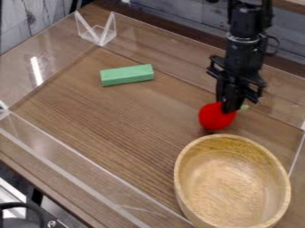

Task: Move the red object to the right side of the table

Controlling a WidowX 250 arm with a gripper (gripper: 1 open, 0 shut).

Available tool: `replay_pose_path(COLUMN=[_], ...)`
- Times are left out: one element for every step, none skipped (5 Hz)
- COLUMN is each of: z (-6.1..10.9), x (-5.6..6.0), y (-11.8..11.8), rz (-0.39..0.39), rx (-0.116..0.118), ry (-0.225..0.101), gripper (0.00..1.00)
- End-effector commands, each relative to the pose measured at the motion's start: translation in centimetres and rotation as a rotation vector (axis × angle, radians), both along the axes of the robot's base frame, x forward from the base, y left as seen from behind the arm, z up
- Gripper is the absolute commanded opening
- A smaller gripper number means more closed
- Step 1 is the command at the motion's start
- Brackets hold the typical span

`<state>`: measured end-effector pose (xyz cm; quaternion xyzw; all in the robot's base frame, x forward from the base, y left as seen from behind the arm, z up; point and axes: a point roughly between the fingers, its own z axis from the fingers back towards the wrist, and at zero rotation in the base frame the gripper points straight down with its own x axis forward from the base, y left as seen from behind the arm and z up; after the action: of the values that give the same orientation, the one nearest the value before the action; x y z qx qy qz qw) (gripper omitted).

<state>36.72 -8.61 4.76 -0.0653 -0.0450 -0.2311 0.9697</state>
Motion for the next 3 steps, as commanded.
replay_pose_path(z=[3.52, 3.89, 3.87], x=[0.85, 0.55, 0.42], y=[-0.93, -1.41, -1.78], rz=[0.010, 0.028, 0.044], rx=[-0.021, -0.025, -0.025], ry=[-0.113, -0.137, -0.154], gripper=[0.00, 0.00, 0.00])
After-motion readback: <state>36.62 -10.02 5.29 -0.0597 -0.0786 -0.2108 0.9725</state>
